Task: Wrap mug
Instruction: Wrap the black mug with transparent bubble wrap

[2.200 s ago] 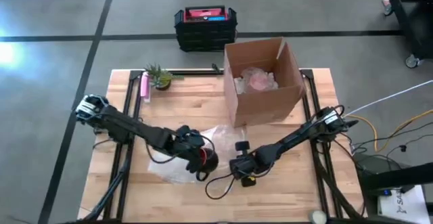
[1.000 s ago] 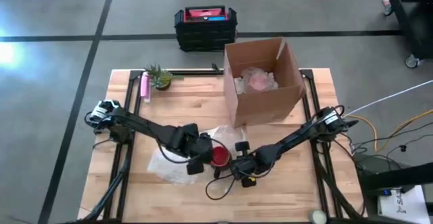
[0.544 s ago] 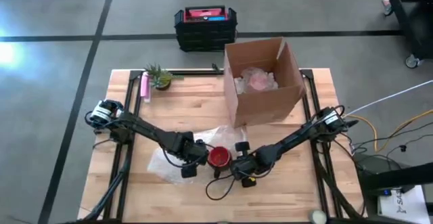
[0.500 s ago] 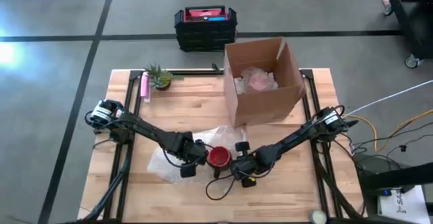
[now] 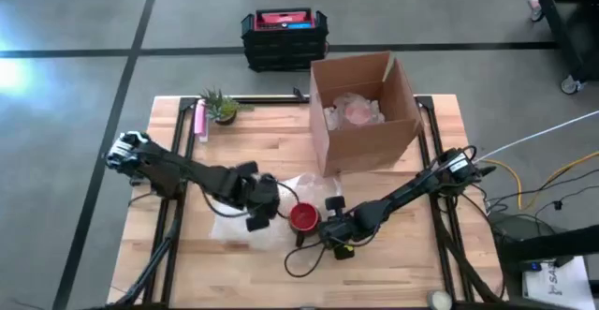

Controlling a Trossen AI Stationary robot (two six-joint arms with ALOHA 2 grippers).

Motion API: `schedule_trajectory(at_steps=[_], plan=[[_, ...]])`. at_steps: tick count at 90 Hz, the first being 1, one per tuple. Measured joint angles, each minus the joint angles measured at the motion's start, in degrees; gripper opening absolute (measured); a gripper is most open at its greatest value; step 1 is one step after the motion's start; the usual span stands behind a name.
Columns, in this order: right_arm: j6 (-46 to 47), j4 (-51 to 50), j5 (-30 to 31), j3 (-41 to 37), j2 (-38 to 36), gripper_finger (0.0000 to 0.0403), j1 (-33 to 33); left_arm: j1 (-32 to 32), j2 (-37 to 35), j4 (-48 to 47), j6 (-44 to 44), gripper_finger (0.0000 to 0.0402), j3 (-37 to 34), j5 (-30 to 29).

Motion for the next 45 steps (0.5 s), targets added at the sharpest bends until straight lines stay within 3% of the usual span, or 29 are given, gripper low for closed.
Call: schedule_trajectory(at_steps=[17, 45], plan=[[0.0, 0.0, -0.2, 0.0, 0.0, 0.0002, 0.0, 0.0, -8.7, -11.7, -12.2, 0.0009, -0.4, -10.0], [0.0, 0.3, -0.3, 0.0, 0.0, 0.0002, 0.0, 0.6, -21.0, -12.4, -30.9, 0.0008, -15.8, -12.2]])
